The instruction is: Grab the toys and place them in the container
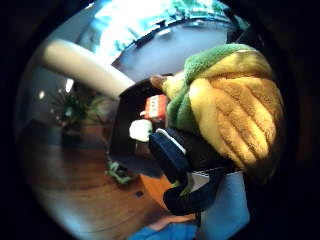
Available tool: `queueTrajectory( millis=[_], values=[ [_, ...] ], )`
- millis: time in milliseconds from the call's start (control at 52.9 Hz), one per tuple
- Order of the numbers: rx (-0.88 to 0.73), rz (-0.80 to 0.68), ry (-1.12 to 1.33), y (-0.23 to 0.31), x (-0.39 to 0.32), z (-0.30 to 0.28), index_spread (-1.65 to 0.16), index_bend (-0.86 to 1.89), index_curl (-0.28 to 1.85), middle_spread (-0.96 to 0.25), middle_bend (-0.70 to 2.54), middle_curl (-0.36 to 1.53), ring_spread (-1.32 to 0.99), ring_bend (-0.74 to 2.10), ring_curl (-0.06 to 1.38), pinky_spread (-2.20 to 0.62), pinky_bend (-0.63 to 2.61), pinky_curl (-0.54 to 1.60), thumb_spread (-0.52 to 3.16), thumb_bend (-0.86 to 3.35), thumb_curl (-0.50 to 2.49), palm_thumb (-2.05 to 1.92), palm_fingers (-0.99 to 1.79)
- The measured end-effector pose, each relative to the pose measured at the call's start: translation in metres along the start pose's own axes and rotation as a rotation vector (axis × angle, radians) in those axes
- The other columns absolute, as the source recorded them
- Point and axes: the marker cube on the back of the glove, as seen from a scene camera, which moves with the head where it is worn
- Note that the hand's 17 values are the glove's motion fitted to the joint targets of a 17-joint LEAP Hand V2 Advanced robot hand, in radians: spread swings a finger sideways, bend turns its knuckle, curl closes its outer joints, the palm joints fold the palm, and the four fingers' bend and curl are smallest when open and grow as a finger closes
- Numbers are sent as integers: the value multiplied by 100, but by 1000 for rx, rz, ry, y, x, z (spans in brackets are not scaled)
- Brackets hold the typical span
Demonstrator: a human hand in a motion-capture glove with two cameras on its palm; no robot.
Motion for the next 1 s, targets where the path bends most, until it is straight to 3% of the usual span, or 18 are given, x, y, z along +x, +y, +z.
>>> queueTrajectory(
  millis=[265,340,510,756,889,1002],
  values=[
    [3,-23,-36,-10,-112,10,-31,13,3,-35,60,70,-39,119,48,-42,111,43,116,-4,22,-4,95],
    [10,-8,-111,-5,-107,9,-31,13,3,-34,57,70,-39,118,48,-42,112,43,116,-4,21,-4,94],
    [-51,-222,-138,8,-121,18,-31,13,3,-31,48,69,-38,116,47,-42,113,44,117,-4,21,-4,88],
    [-112,-184,-134,7,-149,38,-30,12,3,-24,31,66,-35,114,47,-40,118,45,119,-4,20,-4,77],
    [-168,-193,-132,9,-139,43,-29,13,6,-12,20,63,-25,100,44,-31,118,45,116,-8,18,-11,32],
    [-140,-176,-117,6,-122,36,-29,14,7,-7,21,61,-20,97,40,-24,116,42,111,-9,16,-13,28]
  ],
)
